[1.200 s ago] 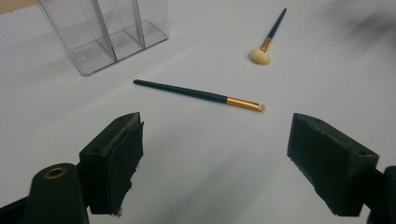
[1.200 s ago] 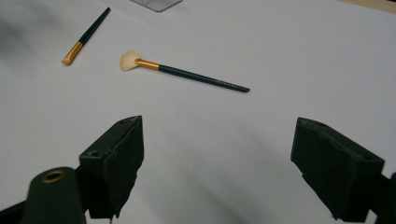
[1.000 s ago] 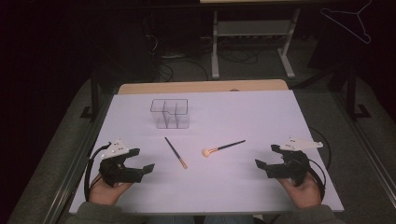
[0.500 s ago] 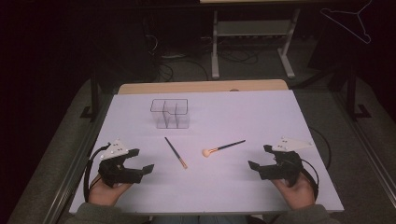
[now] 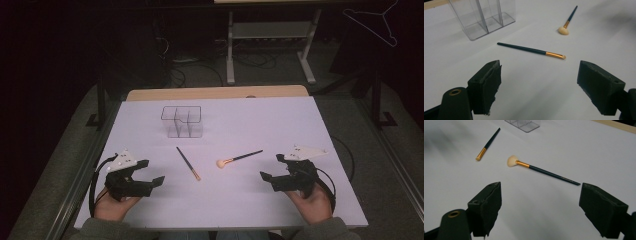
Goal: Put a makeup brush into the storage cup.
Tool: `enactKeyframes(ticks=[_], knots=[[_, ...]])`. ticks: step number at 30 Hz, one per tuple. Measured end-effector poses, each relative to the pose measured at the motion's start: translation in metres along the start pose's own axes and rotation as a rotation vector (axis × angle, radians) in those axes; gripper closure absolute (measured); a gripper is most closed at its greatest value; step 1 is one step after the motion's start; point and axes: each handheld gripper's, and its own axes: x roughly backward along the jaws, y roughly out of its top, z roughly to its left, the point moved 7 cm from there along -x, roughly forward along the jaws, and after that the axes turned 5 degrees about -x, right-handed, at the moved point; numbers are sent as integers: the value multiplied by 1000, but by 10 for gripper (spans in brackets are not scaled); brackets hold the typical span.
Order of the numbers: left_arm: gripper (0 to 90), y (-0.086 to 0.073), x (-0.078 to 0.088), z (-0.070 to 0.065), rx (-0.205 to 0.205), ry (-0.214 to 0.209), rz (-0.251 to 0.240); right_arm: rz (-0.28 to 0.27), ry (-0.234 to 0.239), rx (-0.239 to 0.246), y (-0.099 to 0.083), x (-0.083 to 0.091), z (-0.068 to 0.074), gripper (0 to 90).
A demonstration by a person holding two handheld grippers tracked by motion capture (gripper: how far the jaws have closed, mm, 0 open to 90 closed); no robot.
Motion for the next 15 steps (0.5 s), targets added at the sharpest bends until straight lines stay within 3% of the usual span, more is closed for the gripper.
enactKeyframes(ticks=[5, 15], knots=[[189, 1, -1, -1, -2, -2, 0, -1, 13, 5, 9, -3, 5, 178], [191, 3, -3, -3, -3, -5, -7, 55, 38, 46, 34, -20, 22, 197]])
